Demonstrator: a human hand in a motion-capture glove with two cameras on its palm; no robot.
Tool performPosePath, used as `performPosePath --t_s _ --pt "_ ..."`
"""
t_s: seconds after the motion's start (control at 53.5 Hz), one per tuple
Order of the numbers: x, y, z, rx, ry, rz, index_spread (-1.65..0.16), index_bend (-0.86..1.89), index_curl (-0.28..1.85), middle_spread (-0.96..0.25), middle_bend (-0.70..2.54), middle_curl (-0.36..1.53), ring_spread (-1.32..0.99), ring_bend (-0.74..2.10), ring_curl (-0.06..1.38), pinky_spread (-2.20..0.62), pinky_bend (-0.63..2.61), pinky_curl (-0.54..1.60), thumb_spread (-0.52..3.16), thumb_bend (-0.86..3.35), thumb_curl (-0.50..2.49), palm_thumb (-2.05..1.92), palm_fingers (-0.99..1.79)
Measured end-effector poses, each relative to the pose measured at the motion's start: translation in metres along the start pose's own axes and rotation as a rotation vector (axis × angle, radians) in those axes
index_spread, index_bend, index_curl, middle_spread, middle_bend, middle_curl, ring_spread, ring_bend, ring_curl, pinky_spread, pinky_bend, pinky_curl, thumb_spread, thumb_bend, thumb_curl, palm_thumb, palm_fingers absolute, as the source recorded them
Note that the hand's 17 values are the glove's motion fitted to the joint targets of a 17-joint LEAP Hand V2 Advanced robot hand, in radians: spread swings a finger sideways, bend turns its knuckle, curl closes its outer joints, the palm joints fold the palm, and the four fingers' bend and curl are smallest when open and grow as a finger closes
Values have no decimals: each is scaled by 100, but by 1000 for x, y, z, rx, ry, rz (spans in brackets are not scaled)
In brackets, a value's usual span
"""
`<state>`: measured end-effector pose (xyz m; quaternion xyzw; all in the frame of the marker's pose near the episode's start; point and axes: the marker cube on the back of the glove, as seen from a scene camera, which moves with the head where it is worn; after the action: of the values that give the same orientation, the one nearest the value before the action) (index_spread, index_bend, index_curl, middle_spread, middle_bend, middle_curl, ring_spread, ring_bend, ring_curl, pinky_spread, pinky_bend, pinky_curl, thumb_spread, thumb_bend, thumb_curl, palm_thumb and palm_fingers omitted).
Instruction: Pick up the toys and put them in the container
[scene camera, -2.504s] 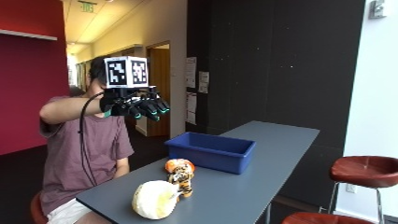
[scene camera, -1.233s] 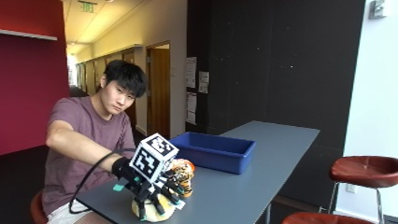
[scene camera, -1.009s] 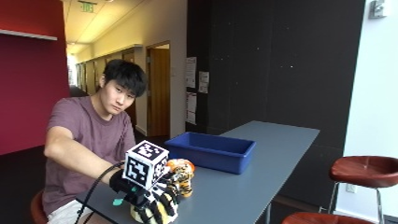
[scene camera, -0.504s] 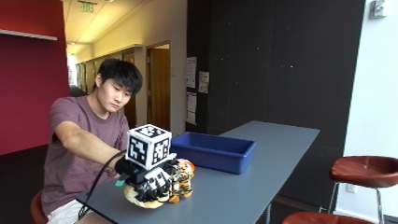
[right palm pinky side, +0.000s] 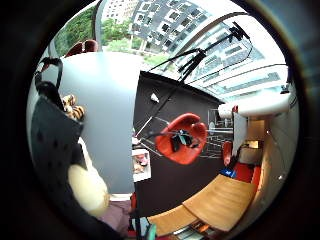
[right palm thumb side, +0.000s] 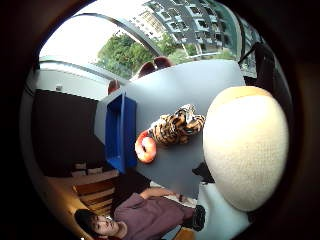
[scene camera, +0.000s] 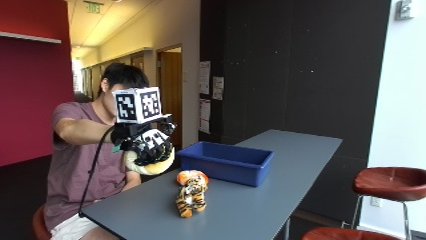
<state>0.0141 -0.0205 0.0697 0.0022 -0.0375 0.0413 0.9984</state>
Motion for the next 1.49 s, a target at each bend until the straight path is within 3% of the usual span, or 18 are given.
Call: performPosePath --t_s 0.243,0.392,0.542,0.598,0.635,0.747,0.841,0.916,1.233,1.252,1.308,1.364,1.383,1.401,1.457,1.495 --pt "-21 20 -37 26 154 -19 -39 71 69 -36 104 75 -39 138 69 -33 125 57 27 4 93 74 88" --pt "-82 19 -79 71 140 -71 -39 71 77 -36 107 79 -38 141 70 -33 128 59 24 1 96 72 84" --pt "-191 11 -104 113 71 -214 -40 70 84 -36 109 84 -38 143 71 -33 130 60 23 -1 99 71 82" --pt "-232 18 -106 93 1 -430 -40 69 86 -36 109 85 -38 144 71 -33 131 60 23 -1 100 71 81" --pt "-260 21 -104 74 -29 -520 -40 69 88 -36 109 86 -38 144 71 -33 131 60 23 -1 101 71 80" --pt "-348 6 -83 68 29 -410 -41 68 93 -35 109 88 -37 146 71 -33 132 61 23 -1 103 71 79" --pt "-395 0 -63 72 72 -640 -41 67 97 -35 110 90 -37 147 71 -33 133 61 23 -1 104 70 78" --pt "-439 -7 -42 55 85 -697 -42 66 99 -35 109 91 -37 148 71 -32 133 61 23 -1 105 70 78" --pt "-511 -28 20 -60 203 -638 -42 48 106 -39 93 90 -36 147 69 -32 140 61 26 -1 109 71 55" --pt "-510 -29 22 -78 203 -644 -42 50 108 -39 97 91 -36 149 70 -32 140 61 25 -1 109 71 65" --pt "-508 -35 32 -182 213 -604 -40 34 104 -41 77 86 -36 144 69 -31 145 61 34 -1 109 70 29" --pt "-511 -46 42 -292 194 -385 -38 15 96 -38 62 80 -34 145 68 -30 144 59 55 -5 106 57 6" --pt "-512 -50 44 -310 185 -310 -36 7 92 -33 48 76 -32 135 65 -26 144 60 63 -8 102 51 -33" --pt "-511 -53 46 -315 182 -263 -35 3 88 -28 39 73 -28 126 64 -22 145 59 69 -9 99 46 -49" --pt "-507 -53 47 -300 197 -371 -32 0 75 -15 23 65 -17 89 54 -12 138 54 82 -13 89 28 -80" --pt "-501 -51 46 -293 195 -499 -29 -2 68 -10 16 61 -12 77 50 -8 134 52 89 -9 84 23 -73"
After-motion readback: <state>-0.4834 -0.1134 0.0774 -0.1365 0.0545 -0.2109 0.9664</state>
